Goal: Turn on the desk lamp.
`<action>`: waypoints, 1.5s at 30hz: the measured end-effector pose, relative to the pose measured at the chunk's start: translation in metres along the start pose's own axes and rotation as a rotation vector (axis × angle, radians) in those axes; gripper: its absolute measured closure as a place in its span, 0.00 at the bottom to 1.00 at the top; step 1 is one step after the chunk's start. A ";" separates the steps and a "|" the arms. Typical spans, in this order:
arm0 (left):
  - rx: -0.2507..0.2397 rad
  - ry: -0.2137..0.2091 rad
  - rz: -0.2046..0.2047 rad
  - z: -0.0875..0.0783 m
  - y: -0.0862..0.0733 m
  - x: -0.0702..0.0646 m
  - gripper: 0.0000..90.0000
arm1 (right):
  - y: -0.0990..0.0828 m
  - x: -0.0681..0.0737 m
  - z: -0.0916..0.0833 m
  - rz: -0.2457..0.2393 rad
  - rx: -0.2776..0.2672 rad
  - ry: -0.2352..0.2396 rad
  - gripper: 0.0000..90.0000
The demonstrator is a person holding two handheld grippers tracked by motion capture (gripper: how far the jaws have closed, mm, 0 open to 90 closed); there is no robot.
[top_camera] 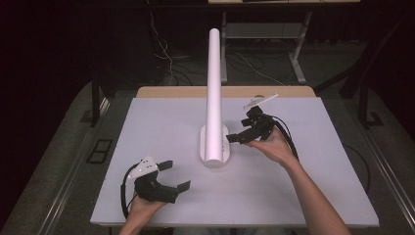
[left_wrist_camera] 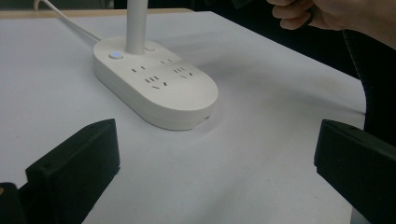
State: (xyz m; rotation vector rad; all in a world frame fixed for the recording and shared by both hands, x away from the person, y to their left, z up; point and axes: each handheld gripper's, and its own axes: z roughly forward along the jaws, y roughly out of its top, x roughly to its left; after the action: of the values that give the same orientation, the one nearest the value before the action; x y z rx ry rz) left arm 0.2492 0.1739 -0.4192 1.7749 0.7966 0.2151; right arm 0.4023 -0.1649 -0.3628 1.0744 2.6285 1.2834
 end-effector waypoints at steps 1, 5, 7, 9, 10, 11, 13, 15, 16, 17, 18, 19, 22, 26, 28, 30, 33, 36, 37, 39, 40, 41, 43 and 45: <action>-0.001 -0.001 0.000 0.000 0.000 0.000 0.00 | 0.001 -0.001 0.002 0.002 0.000 0.001 0.01; 0.000 -0.003 -0.002 0.000 0.000 0.000 0.00 | 0.003 -0.007 0.008 0.007 0.002 -0.005 0.03; -0.002 -0.003 -0.001 0.000 0.000 0.000 0.00 | 0.004 -0.009 0.010 0.005 -0.010 0.007 0.07; -0.005 -0.003 -0.001 0.000 0.000 0.000 0.00 | 0.006 -0.013 0.013 0.008 -0.019 0.001 0.09; -0.003 -0.004 0.001 0.000 0.000 0.000 0.00 | 0.006 -0.014 0.014 0.006 -0.017 0.003 0.15; -0.004 -0.004 -0.001 0.000 0.000 0.000 0.00 | 0.006 -0.016 0.015 -0.004 -0.025 0.012 0.17; -0.003 -0.003 0.001 0.000 0.000 0.000 0.00 | 0.007 -0.020 0.019 0.008 -0.028 0.012 0.20; -0.005 -0.004 -0.001 0.000 0.000 0.001 0.00 | 0.007 -0.023 0.022 0.004 -0.028 0.023 0.26; -0.005 -0.003 -0.002 0.000 0.000 0.001 0.00 | 0.008 -0.025 0.024 0.008 -0.024 0.027 0.28; -0.006 -0.002 -0.003 0.000 0.000 0.001 0.00 | 0.008 -0.027 0.026 0.009 -0.018 0.034 0.31; -0.005 -0.002 -0.002 -0.001 0.001 0.001 0.00 | 0.008 -0.028 0.028 0.004 -0.015 0.034 0.34; -0.004 -0.003 -0.001 -0.001 0.001 0.002 0.00 | 0.009 -0.030 0.030 -0.001 -0.014 0.035 0.37; -0.004 -0.002 -0.001 -0.001 0.001 0.002 0.00 | 0.009 -0.034 0.035 0.002 -0.009 0.044 0.44; -0.005 -0.001 -0.003 -0.001 0.001 0.002 0.00 | 0.009 -0.039 0.042 0.009 -0.007 0.043 0.52; -0.005 0.000 -0.002 -0.001 0.001 0.003 0.00 | 0.008 -0.041 0.043 0.016 -0.008 0.045 0.57; -0.004 0.000 -0.001 -0.001 0.001 0.003 0.00 | 0.008 -0.042 0.045 0.020 -0.008 0.047 0.62; -0.005 0.000 -0.002 -0.001 0.001 0.003 0.00 | 0.008 -0.045 0.049 0.022 -0.007 0.058 0.70; -0.004 0.000 -0.001 -0.001 0.001 0.003 0.00 | 0.008 -0.047 0.053 0.028 -0.006 0.062 0.79; -0.005 -0.001 -0.002 -0.001 0.001 0.003 0.00 | 0.008 -0.047 0.054 0.032 -0.009 0.066 0.82; -0.004 -0.001 -0.003 -0.001 0.001 0.003 0.00 | 0.008 -0.048 0.056 0.035 -0.008 0.067 0.89; -0.004 -0.001 -0.003 -0.001 0.001 0.004 0.00 | 0.008 -0.048 0.058 0.036 -0.006 0.070 0.91; -0.004 -0.001 -0.002 -0.001 0.001 0.004 0.00 | 0.008 -0.048 0.059 0.035 -0.004 0.072 0.93; -0.004 -0.001 -0.002 -0.001 0.001 0.004 0.00 | 0.008 -0.049 0.061 0.039 0.004 0.074 0.98; -0.004 -0.001 -0.002 -0.001 0.001 0.004 0.00 | 0.007 -0.049 0.064 0.042 0.002 0.073 1.00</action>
State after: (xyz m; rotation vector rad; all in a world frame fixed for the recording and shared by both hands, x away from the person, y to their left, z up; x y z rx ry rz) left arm 0.2517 0.1772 -0.4189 1.7701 0.7967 0.2137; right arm 0.4634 -0.1474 -0.4126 1.1098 2.6743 1.3536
